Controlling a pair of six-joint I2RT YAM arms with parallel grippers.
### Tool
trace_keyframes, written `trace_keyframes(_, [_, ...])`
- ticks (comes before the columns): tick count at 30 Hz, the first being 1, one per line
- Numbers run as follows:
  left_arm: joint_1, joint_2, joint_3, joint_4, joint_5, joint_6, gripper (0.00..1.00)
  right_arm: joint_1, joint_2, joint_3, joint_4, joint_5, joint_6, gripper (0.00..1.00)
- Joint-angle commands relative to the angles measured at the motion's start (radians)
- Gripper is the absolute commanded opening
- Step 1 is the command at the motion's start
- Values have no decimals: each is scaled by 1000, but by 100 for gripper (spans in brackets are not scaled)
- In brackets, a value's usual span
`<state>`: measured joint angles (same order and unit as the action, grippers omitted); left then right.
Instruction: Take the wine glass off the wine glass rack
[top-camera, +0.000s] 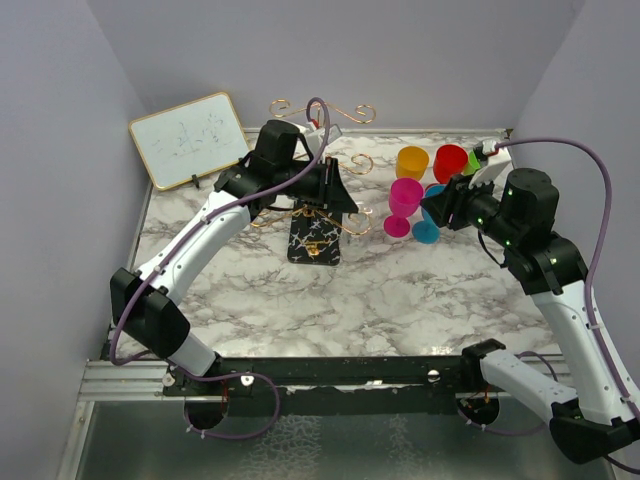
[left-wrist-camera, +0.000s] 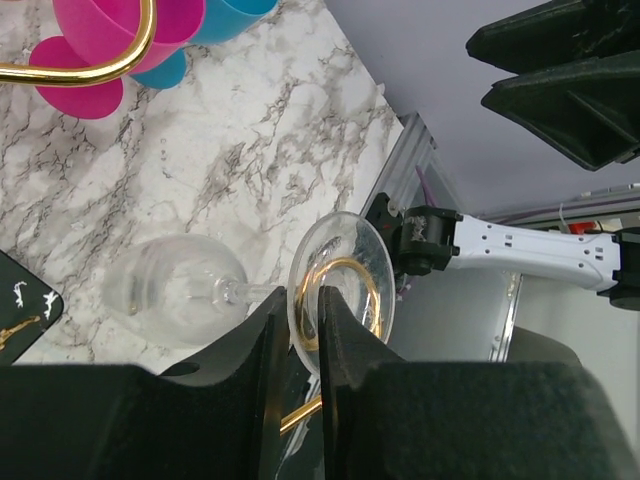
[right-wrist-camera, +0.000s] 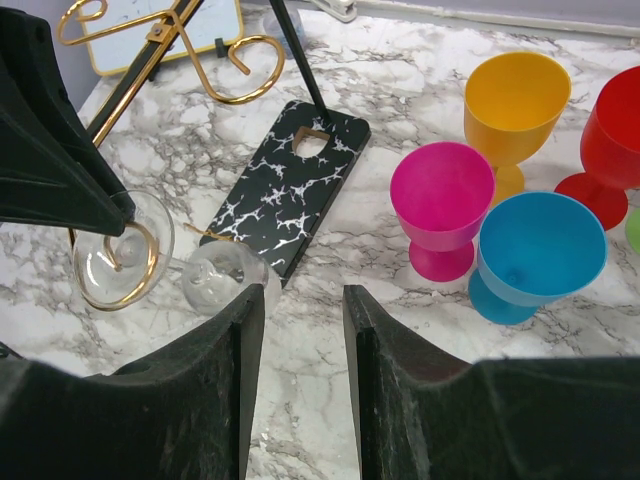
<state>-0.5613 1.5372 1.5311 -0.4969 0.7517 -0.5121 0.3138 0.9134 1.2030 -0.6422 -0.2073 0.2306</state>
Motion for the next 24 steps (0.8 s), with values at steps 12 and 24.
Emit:
trace_keyframes(12, [-8, -22, 9, 90, 81, -82, 6, -4, -19, -7, 47, 5, -3, 37])
trace_keyframes(24, [-8, -63, -64, 261, 191, -231, 4, -4, -39, 0, 52, 17, 6, 37])
